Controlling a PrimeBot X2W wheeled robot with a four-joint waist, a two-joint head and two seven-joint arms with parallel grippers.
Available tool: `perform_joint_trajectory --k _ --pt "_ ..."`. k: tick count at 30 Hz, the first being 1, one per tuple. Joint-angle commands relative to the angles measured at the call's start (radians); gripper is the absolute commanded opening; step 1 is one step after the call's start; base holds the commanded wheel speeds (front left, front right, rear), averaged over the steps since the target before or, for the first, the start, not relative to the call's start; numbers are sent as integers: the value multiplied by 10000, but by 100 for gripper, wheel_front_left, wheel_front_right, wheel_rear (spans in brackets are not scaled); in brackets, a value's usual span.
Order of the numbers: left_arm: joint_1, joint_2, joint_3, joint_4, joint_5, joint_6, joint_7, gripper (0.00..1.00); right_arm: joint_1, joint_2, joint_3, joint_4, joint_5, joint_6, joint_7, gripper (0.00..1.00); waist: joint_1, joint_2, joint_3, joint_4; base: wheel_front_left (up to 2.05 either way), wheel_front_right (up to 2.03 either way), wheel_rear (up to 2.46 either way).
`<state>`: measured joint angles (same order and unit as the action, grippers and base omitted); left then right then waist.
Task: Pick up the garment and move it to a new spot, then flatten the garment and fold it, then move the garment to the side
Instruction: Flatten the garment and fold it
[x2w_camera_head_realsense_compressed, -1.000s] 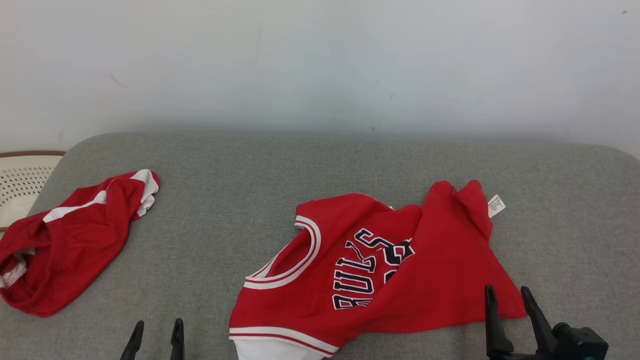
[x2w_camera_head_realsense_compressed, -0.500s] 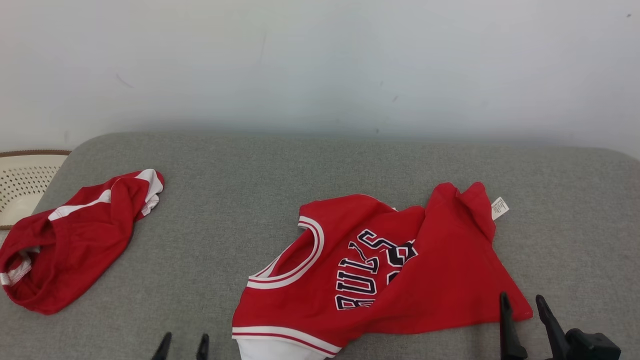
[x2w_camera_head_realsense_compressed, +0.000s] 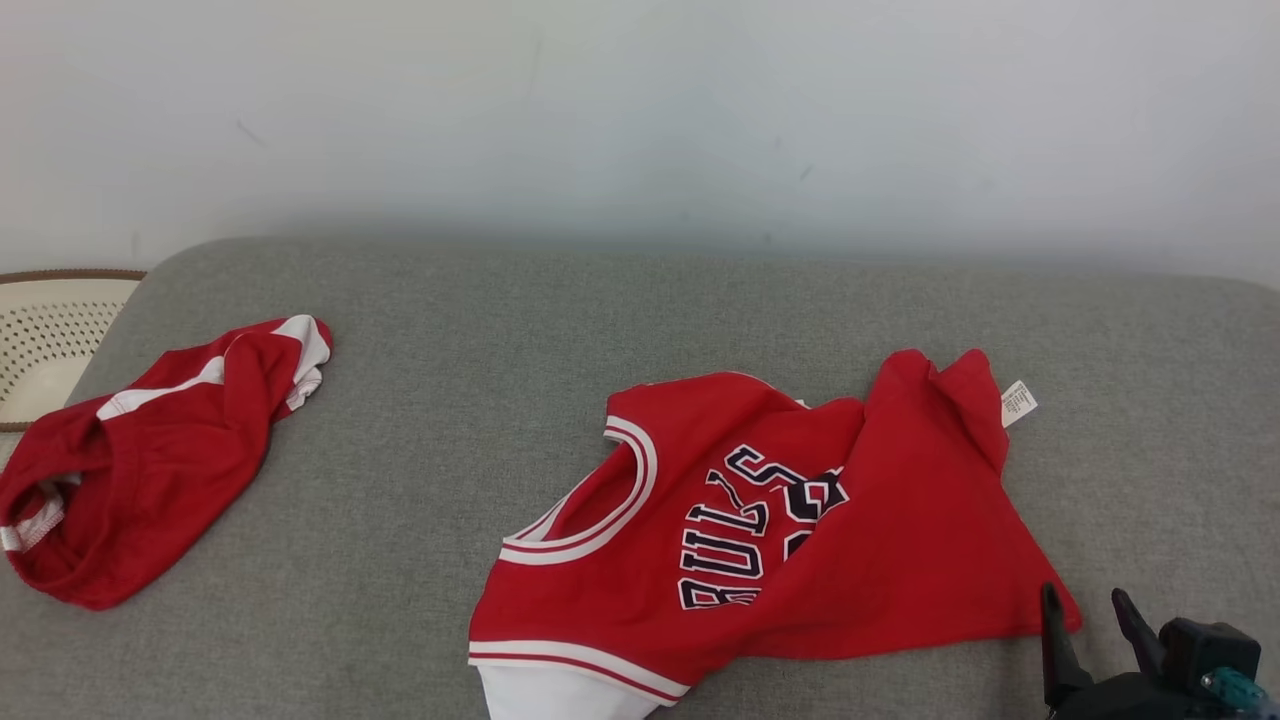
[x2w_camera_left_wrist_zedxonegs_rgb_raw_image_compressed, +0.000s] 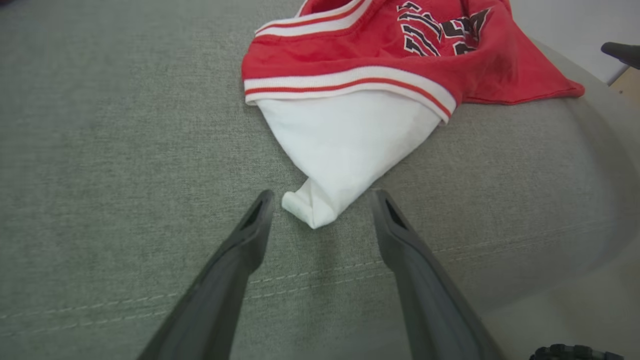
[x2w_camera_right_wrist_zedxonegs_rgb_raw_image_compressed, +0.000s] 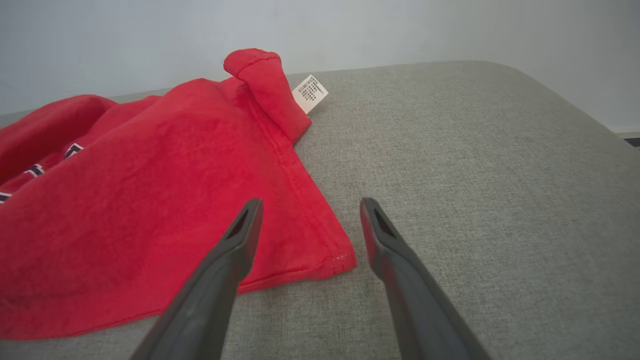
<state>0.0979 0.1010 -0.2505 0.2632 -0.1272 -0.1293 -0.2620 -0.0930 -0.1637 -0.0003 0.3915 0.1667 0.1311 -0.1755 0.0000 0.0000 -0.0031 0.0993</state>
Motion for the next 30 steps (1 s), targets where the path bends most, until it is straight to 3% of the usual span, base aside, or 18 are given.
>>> perform_joint_trajectory --k 1,21,22,23,24,30 --pt "-282 85 -169 249 -34 6 -46 100 -272 -156 27 329 -28 -7 17 100 0 0 140 26 0 0 0" --pt "-2046 300 -1653 2310 -97 0 -22 100 -2243 -207 -75 3673 -377 -7 -255 100 0 0 1032 -74 0 0 0" --pt "-2087 284 -1687 2432 -175 0 -22 100 -2305 -190 -65 3801 -393 -7 -302 90 0 0 1048 -69 0 0 0" --pt "-2174 273 -1704 2534 -198 0 -19 15 -2380 -167 -44 3920 -404 -7 -330 17 0 0 1056 -60 0 0 0" --pt "-2243 277 -1763 2624 -213 0 -17 0 -2446 -125 24 4011 -404 -7 -373 0 0 0 1058 -56 0 0 0" --pt "-2206 301 -1734 2314 -142 0 -25 0 -2540 -121 141 4178 -260 -7 -713 0 0 0 956 -20 0 0 0"
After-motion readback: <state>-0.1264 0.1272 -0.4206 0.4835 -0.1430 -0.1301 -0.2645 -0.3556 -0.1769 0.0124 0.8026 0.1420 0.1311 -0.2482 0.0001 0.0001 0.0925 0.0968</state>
